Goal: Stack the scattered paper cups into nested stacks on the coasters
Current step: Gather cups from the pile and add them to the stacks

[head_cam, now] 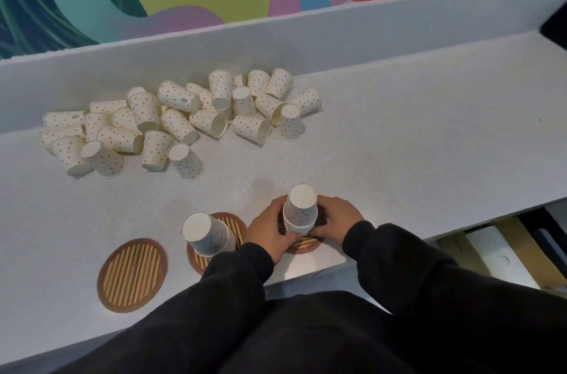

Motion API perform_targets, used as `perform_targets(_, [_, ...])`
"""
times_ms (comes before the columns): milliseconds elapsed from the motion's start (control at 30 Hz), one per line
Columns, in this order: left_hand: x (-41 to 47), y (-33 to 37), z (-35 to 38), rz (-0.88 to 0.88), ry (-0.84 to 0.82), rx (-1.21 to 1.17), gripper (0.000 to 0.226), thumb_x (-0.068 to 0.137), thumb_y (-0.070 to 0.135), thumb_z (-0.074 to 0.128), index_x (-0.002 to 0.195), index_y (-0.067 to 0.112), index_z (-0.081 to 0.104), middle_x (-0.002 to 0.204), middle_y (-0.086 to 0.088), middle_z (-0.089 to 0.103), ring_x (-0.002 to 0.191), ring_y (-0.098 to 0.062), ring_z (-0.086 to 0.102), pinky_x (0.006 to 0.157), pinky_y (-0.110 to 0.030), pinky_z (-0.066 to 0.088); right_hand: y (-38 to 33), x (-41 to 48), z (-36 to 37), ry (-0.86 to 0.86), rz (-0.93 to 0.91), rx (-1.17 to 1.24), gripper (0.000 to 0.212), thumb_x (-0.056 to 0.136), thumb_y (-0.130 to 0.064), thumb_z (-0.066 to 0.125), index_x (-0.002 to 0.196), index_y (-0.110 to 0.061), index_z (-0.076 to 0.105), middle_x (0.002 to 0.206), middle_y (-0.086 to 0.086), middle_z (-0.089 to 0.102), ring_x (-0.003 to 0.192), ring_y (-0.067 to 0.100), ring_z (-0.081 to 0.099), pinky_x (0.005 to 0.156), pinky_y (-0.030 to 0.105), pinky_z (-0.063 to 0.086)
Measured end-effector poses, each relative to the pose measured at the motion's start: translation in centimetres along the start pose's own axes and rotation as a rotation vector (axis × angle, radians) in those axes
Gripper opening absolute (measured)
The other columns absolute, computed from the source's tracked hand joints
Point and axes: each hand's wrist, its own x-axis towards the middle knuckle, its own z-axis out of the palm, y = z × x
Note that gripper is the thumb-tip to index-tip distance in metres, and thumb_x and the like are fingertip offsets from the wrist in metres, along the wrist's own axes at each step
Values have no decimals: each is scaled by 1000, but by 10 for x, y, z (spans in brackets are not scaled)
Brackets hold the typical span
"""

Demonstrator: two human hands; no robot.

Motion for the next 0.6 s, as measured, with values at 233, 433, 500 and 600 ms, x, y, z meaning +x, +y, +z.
perform_targets(233, [4,-3,-3,-40,-4,56,75,84,32,82,146,32,40,143,5,58,130,-22,57,112,-40,47,2,5,5,44,-42,-50,66,73,-57,82,131,-36,59,127,-8,70,113,18,65,101,40,52])
perform_targets(433, [3,-5,-3,-43,-18,76,76,84,31,82,146,32,40,143,5,58,130,-21,57,111,-40,47,6,2,9,49,-49,-34,68,75,-56,82,135,-37,57,129,-8,69,116,18,65,103,37,51])
perform_targets(500, [1,-7,-2,-52,-21,69,75,85,29,82,147,32,40,144,5,57,131,-21,56,112,-39,46,6,0,11,49,-61,-20,68,75,-56,83,135,-37,57,129,-8,70,117,18,65,104,39,51])
perform_targets(600, [-1,-9,-1,-46,-11,55,75,85,25,81,147,31,39,144,4,57,132,-21,55,112,-40,46,5,-2,12,44,-69,-15,67,74,-58,82,133,-37,58,130,-9,69,118,17,63,106,41,50])
